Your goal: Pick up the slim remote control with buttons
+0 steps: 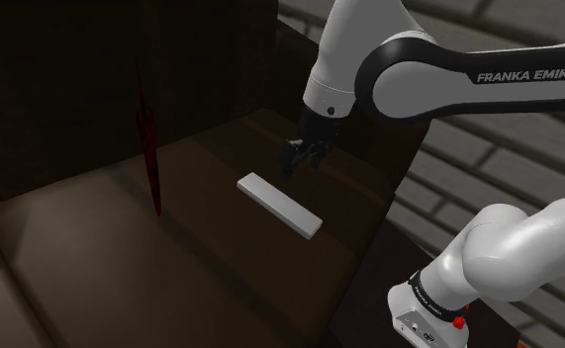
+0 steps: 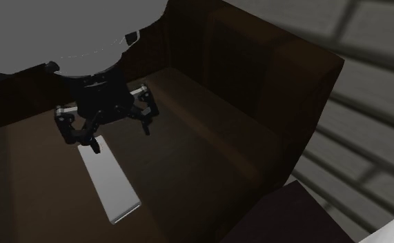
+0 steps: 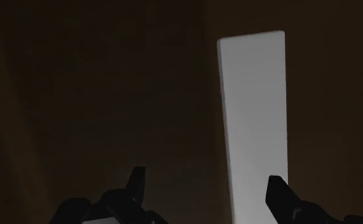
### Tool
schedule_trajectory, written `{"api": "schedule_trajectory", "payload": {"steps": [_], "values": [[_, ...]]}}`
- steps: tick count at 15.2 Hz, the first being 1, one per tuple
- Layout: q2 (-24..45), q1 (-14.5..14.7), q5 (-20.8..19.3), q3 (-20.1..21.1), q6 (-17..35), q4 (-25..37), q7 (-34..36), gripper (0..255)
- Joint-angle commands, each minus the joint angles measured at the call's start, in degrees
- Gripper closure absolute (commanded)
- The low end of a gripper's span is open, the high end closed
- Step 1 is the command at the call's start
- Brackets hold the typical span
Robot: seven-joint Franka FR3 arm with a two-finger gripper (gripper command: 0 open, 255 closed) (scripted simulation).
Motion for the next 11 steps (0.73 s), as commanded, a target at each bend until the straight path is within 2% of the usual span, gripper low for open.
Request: {"api": "schedule_trajectory", "payload": {"steps": [1, 4, 11], "values": [[3.1, 0.7, 0.5, 2.1, 1.9, 0.9, 2.2, 0], [6.8, 1.3, 0.6, 4.3, 3.5, 2.5, 4.5, 0], [9.0, 1.3, 0.2, 5.2, 9.7, -1.5, 5.0, 0]]}}
